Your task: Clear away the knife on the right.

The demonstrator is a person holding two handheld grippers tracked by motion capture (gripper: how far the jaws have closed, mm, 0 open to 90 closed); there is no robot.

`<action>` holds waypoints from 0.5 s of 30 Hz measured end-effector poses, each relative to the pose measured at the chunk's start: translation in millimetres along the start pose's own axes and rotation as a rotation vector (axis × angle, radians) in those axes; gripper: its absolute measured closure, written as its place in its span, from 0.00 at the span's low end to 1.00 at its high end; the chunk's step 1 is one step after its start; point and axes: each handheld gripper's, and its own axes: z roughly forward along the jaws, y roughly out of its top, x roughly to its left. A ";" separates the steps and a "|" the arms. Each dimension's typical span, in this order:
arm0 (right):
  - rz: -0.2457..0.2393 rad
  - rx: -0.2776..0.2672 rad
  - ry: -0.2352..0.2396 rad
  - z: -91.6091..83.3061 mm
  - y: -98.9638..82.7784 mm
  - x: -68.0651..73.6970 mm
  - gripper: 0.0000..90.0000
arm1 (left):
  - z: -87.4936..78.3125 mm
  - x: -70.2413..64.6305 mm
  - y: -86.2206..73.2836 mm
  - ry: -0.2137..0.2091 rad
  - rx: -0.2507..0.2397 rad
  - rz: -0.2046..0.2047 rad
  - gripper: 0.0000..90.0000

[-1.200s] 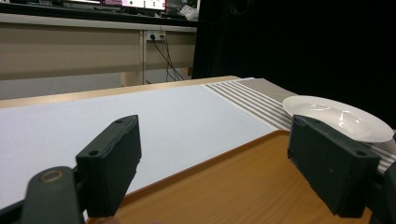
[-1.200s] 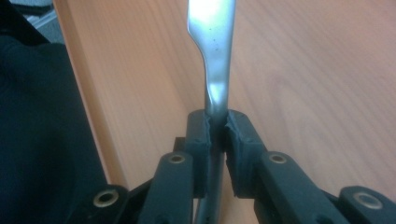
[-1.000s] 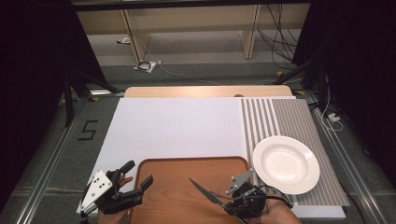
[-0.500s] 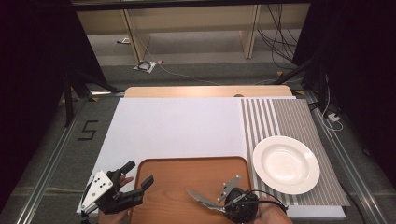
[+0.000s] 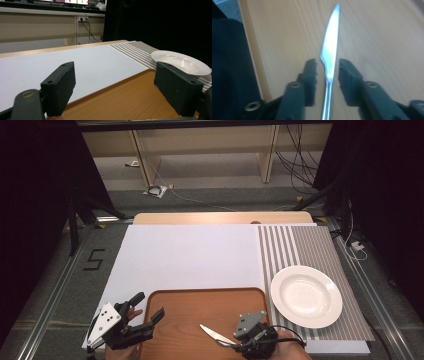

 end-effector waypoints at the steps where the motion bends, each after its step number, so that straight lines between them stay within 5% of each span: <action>1: -0.007 -0.005 0.007 0.4 0.2 0.6 0.80 | 0.0 0.2 0.0 0.000 0.000 0.000 0.19; 9: -0.046 0.017 0.014 15.7 -3.3 6.6 0.98 | 0.1 0.0 -0.1 0.000 0.000 -0.001 0.19; 15: -0.075 0.066 -0.003 23.7 -5.0 9.9 1.00 | 0.2 -0.1 -0.1 0.000 0.000 -0.001 0.19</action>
